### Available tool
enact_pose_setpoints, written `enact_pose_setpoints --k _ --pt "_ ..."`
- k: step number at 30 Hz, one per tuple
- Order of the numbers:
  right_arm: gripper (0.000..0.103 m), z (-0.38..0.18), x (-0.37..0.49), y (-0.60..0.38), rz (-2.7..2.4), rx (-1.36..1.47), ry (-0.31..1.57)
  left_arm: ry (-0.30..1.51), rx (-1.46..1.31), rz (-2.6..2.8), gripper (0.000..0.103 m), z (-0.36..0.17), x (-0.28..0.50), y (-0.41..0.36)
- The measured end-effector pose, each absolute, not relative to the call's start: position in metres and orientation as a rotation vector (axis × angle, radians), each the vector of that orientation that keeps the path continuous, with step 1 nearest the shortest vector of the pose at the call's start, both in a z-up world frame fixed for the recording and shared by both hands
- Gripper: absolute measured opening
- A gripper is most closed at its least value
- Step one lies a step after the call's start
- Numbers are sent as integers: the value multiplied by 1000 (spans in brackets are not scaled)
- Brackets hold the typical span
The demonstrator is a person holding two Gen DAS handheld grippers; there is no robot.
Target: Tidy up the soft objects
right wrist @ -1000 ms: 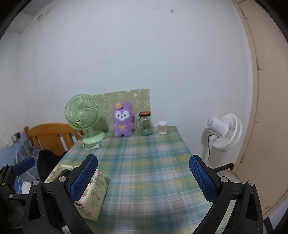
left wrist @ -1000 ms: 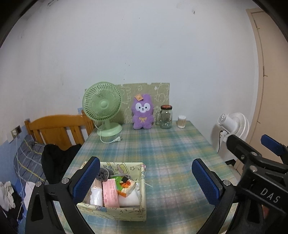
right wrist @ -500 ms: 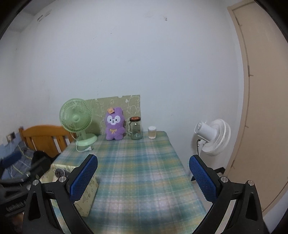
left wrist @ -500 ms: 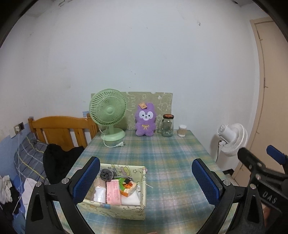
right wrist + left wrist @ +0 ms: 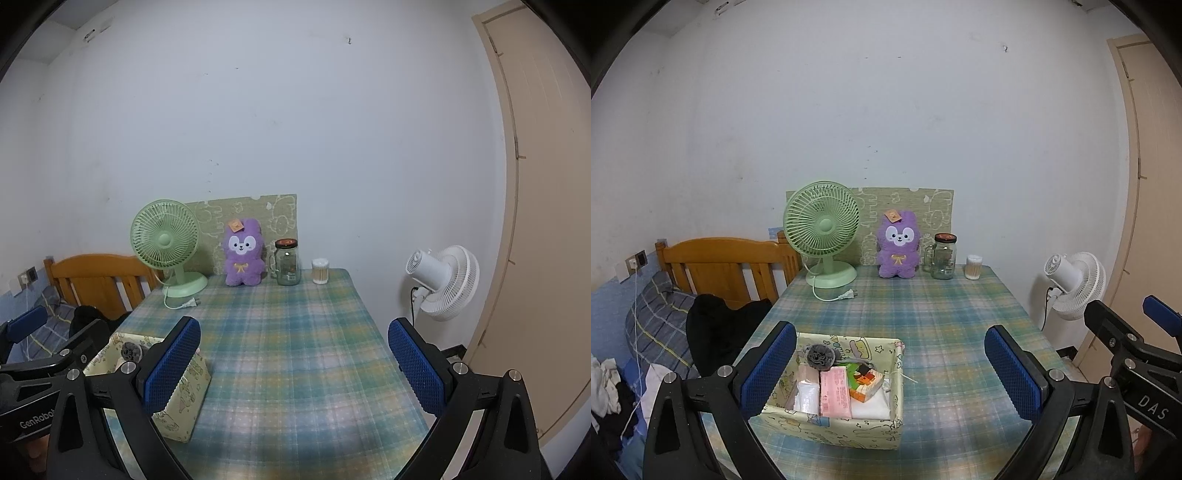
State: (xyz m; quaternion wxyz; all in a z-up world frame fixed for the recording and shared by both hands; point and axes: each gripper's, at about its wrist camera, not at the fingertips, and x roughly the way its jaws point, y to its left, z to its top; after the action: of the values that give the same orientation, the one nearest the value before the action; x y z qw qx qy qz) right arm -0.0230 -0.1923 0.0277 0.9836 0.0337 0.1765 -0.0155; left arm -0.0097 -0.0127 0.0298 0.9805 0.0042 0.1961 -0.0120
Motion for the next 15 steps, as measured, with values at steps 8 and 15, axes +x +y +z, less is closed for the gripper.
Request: enact_pose_setpoints --k 8,15 --pt "103 30 -20 -194 -39 74 351 382 21 -34 103 32 -11 -17" --pt "103 30 -20 -194 -39 80 350 384 12 -33 103 32 -10 -18"
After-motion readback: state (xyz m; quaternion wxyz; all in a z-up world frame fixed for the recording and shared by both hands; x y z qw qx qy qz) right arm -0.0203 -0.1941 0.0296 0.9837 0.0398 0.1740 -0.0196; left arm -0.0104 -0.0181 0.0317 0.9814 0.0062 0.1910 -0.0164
